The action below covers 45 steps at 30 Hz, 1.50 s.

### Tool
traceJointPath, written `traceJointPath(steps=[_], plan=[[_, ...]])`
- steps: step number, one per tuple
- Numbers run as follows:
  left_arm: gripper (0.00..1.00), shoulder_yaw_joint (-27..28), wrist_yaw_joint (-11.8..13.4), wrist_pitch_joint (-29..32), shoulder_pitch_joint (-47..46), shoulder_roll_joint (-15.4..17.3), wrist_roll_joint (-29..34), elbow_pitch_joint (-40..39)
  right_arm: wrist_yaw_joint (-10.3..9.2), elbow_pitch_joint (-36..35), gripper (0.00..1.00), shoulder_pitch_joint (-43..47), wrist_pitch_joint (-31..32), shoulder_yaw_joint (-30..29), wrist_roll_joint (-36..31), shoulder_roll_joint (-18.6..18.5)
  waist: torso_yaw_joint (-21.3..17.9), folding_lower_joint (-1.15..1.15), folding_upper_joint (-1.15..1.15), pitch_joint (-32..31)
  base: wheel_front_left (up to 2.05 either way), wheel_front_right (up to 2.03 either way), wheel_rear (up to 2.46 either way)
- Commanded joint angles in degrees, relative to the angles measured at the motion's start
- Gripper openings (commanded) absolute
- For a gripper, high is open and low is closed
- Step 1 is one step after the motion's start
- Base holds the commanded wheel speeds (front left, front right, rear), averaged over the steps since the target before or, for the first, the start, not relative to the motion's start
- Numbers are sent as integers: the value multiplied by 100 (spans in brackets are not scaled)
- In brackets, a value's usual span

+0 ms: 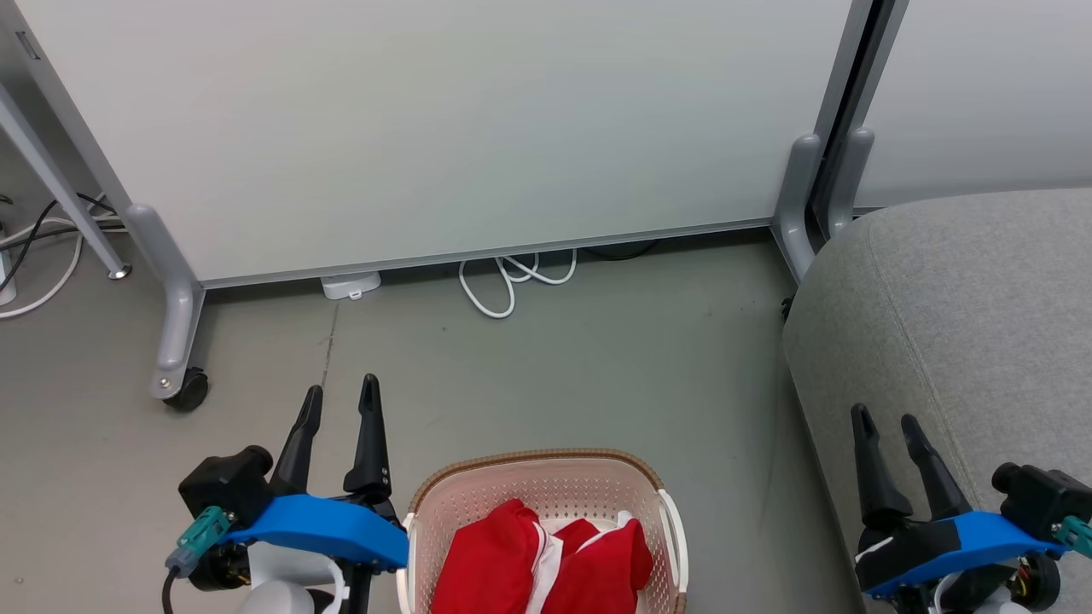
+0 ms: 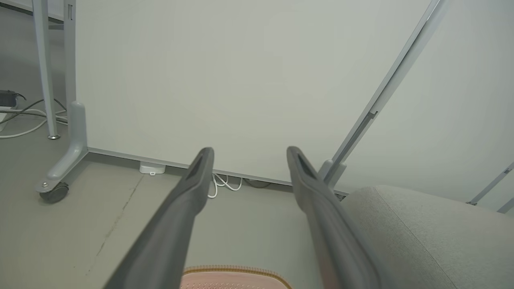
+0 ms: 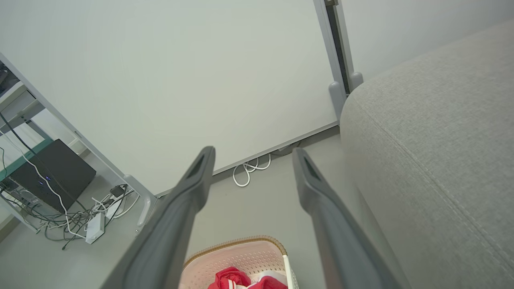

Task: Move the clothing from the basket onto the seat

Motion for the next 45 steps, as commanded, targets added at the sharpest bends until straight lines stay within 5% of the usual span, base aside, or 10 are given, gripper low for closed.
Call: traceJointPath(steps=[1,45], plan=[[100,-33,4,-51,-145,32,122,-8,10,-30,100,-69,-31,-28,-147,-48,5,0,0,2,0,0,0],[100,-311,244,-548,-261,34,1505,395,10,-12,100,-25,-390,96,-2168,-63,43,0,0,31,0,0,0]])
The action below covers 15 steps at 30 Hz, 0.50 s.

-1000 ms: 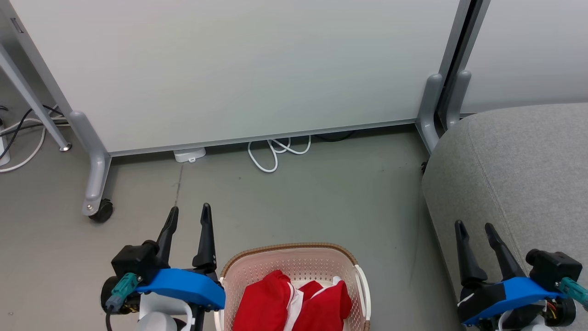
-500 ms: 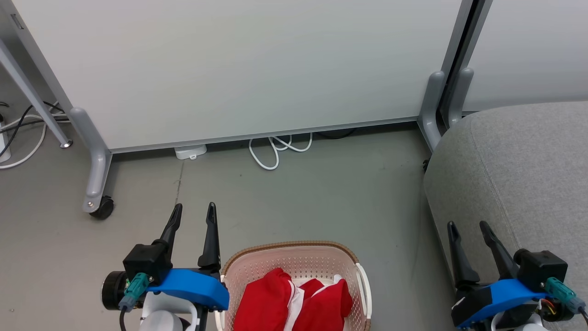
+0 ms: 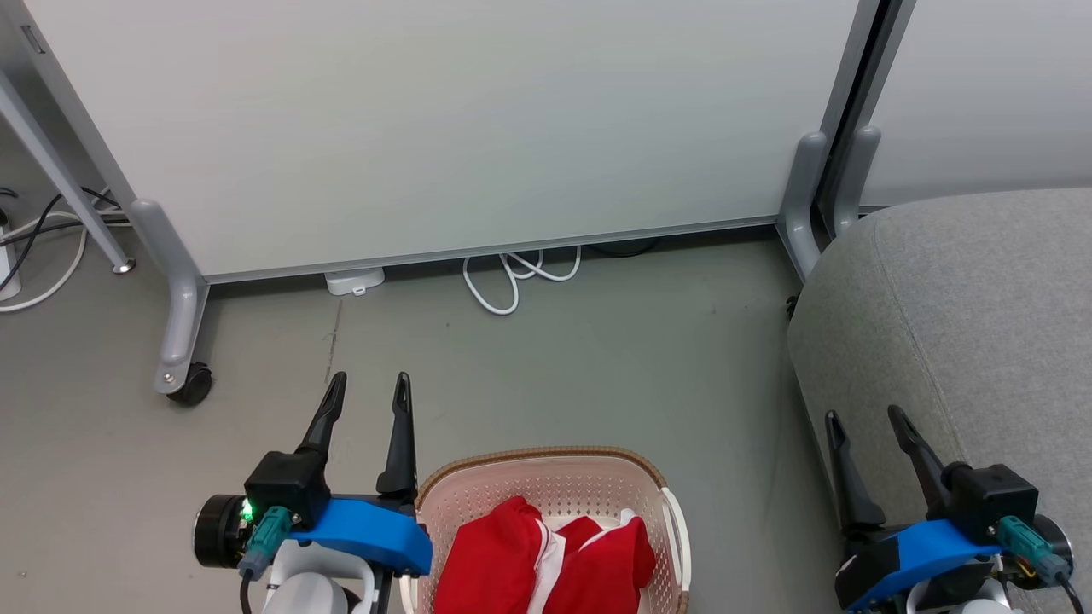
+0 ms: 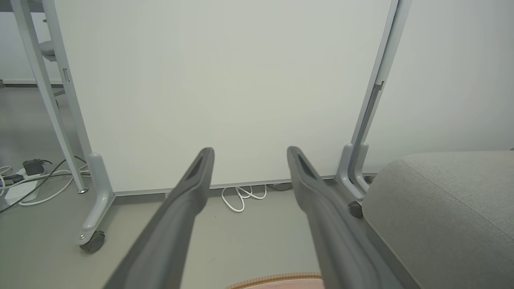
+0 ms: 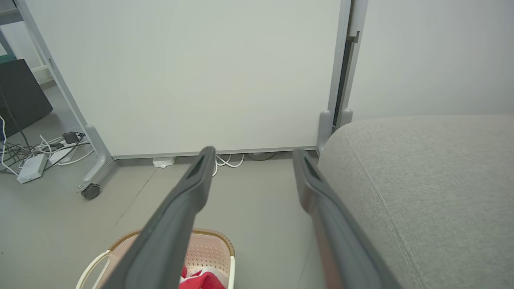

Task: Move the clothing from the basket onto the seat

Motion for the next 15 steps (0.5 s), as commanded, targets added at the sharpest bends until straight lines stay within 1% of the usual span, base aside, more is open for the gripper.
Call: traceJointPath(steps=[1,15], plan=[[100,-4,37,-46,-63,16,80,17,2,-12,100,-23,-18,6,-84,-39,0,0,0,3,0,0,0],[100,-9,15,-45,-34,15,-2,3,3,-36,100,-26,-57,-11,-29,-38,-8,0,0,74,0,0,0]])
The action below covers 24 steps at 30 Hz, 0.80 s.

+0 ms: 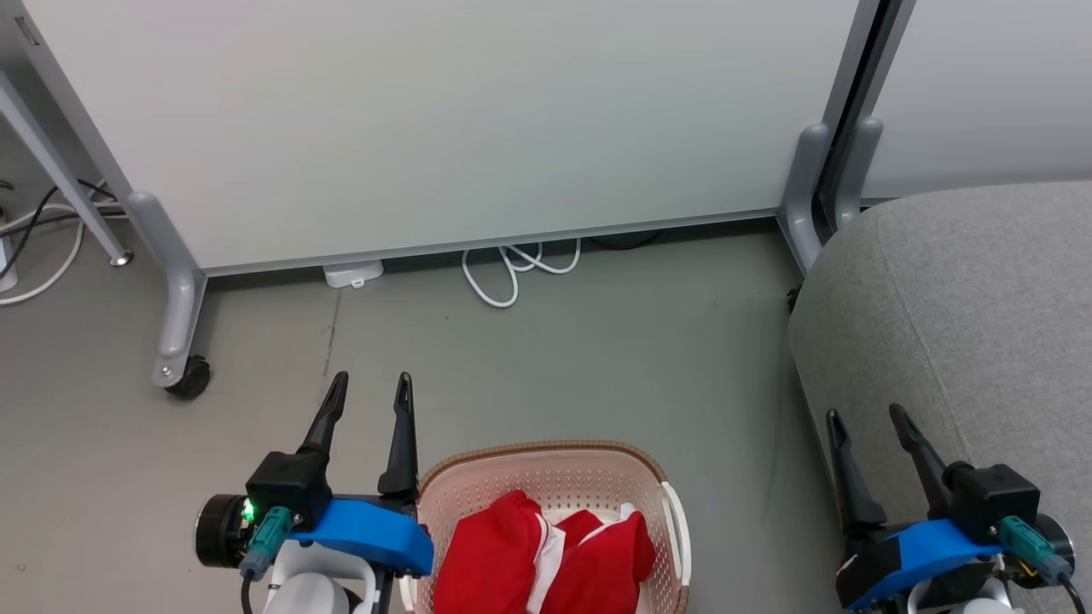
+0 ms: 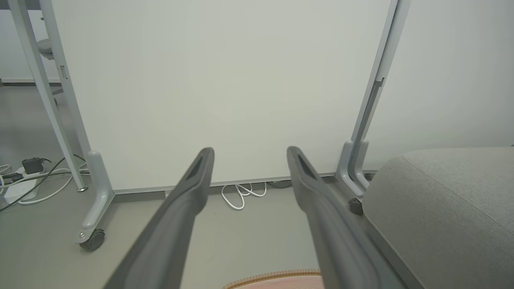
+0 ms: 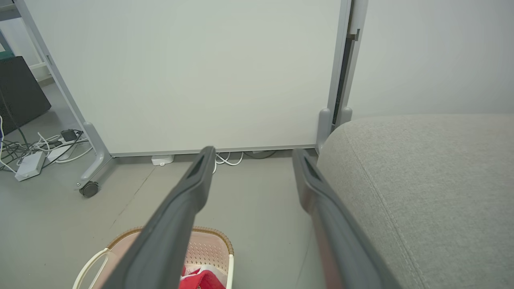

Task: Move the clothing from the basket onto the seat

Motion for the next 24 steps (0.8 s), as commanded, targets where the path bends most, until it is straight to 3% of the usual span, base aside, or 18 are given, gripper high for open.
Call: traceJointPath(steps=[1,9,17,24], plan=[[100,7,7,-28,-40,14,-18,-1,3,-24,100,-41,-39,-7,0,-36,0,0,0,22,0,0,0],[100,-7,28,-25,-176,12,-57,88,3,-167,100,-251,-50,85,43,-35,-107,0,0,494,0,0,0],[100,-46,-38,-23,-652,12,57,322,3,-617,100,-881,3,449,-73,-31,-394,0,0,1676,0,0,0],[100,-145,-129,-23,-1218,13,-8,1001,3,-880,100,-1503,-30,719,-39,-30,-702,0,0,2623,0,0,0]])
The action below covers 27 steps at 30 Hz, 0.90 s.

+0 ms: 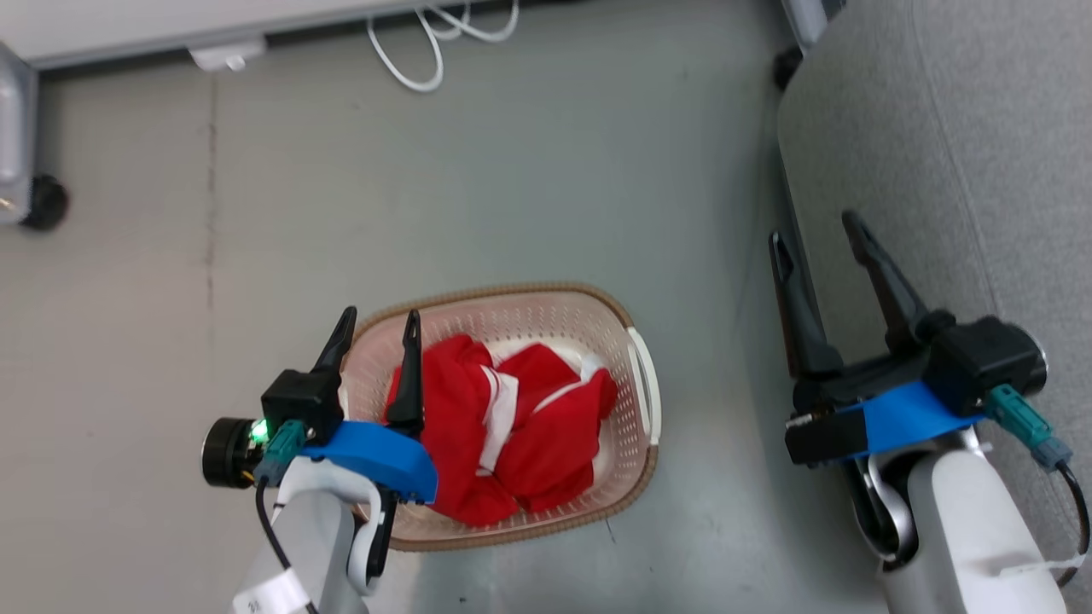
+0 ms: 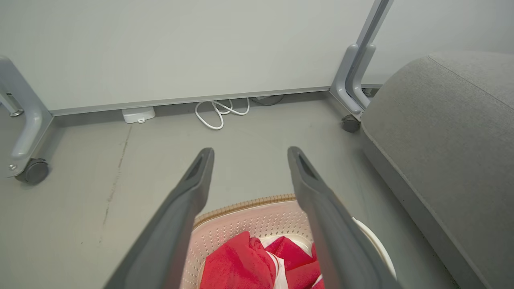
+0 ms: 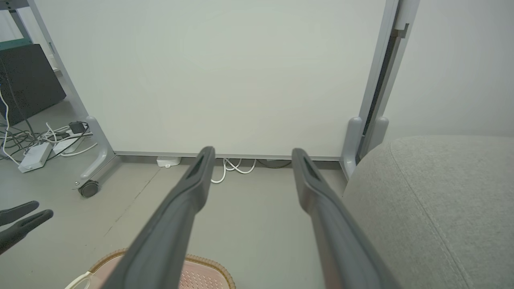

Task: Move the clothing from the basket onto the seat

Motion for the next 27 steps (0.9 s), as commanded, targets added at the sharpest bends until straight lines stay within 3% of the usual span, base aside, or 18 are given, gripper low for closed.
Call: traceJointPath(steps=[1,8,15,27], plan=[[100,-23,-45,-17,-275,13,-19,186,3,-105,100,-252,-25,75,-14,-23,-334,-1,0,702,0,0,0],[100,-179,-98,-17,-931,65,233,1369,3,-252,100,-730,-90,364,-44,-23,-638,-1,0,1434,0,0,0],[100,-92,-221,-16,-1448,74,96,2213,3,-316,100,-884,-177,488,110,-23,-817,-1,0,1949,0,0,0],[100,-144,50,21,-2207,269,195,3431,2,-400,100,-967,-396,738,450,-23,-1096,-1,0,2634,0,0,0]])
